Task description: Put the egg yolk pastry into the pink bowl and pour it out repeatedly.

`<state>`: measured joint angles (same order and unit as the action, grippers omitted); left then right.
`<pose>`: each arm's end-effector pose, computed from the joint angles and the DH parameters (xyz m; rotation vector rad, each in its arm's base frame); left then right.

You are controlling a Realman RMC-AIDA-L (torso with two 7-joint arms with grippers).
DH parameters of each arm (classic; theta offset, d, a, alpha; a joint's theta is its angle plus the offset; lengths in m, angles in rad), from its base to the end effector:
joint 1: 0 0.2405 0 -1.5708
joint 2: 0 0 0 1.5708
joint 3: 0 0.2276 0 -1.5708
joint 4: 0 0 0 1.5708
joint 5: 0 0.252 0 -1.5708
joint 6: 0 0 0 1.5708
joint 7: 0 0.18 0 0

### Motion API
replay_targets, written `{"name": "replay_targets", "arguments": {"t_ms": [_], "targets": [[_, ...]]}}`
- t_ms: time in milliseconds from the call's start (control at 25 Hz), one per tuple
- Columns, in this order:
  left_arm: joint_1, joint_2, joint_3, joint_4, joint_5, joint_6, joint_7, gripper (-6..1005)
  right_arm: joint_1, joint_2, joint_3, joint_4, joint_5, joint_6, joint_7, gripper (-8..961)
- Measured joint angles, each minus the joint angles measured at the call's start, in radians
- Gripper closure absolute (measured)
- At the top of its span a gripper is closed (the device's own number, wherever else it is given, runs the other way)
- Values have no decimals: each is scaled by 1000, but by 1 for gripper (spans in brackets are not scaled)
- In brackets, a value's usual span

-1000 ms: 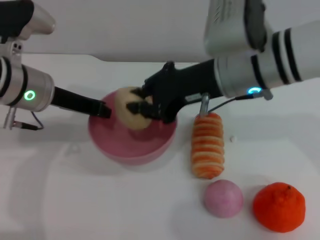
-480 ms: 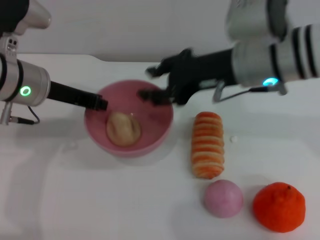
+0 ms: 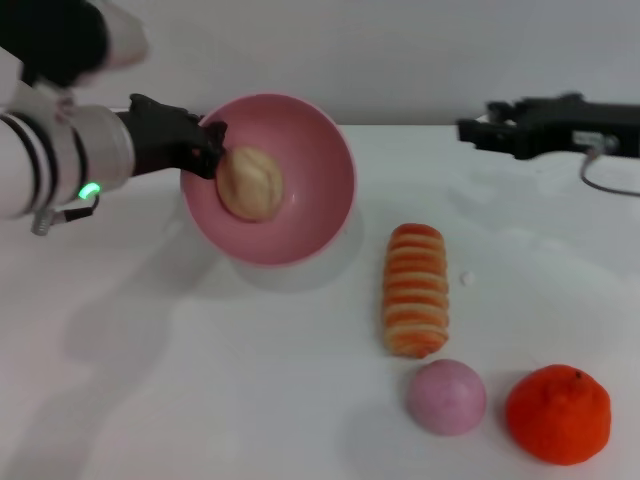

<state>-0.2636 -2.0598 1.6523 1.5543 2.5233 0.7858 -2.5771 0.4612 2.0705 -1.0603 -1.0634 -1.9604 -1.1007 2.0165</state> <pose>-0.1440 0.4223 -0.0102 -2.2550 -0.5868 -0.0920 0.2135 0.4423 0.0269 -2.3630 0.8988 0.4744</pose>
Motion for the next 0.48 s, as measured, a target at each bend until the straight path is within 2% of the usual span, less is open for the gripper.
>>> {"name": "replay_targets", "arguments": {"t_ms": [80, 120, 160, 280, 480], "targets": [[21, -2, 72, -11, 83, -101, -1, 1000, -5, -1, 23, 21, 0, 0, -5, 407], [37, -4, 139, -41, 162, -219, -6, 1001, -11, -1, 61, 56, 0, 1, -21, 407], [37, -4, 139, -41, 162, -219, -6, 1001, -11, -1, 61, 56, 0, 1, -21, 407], [55, -6, 214, -123, 232, -428, -4, 1000, -12, 1, 97, 99, 0, 4, -33, 407], [57, -7, 279, -249, 317, -719, 10, 999, -10, 0, 110, 126, 0, 20, -35, 408]]}}
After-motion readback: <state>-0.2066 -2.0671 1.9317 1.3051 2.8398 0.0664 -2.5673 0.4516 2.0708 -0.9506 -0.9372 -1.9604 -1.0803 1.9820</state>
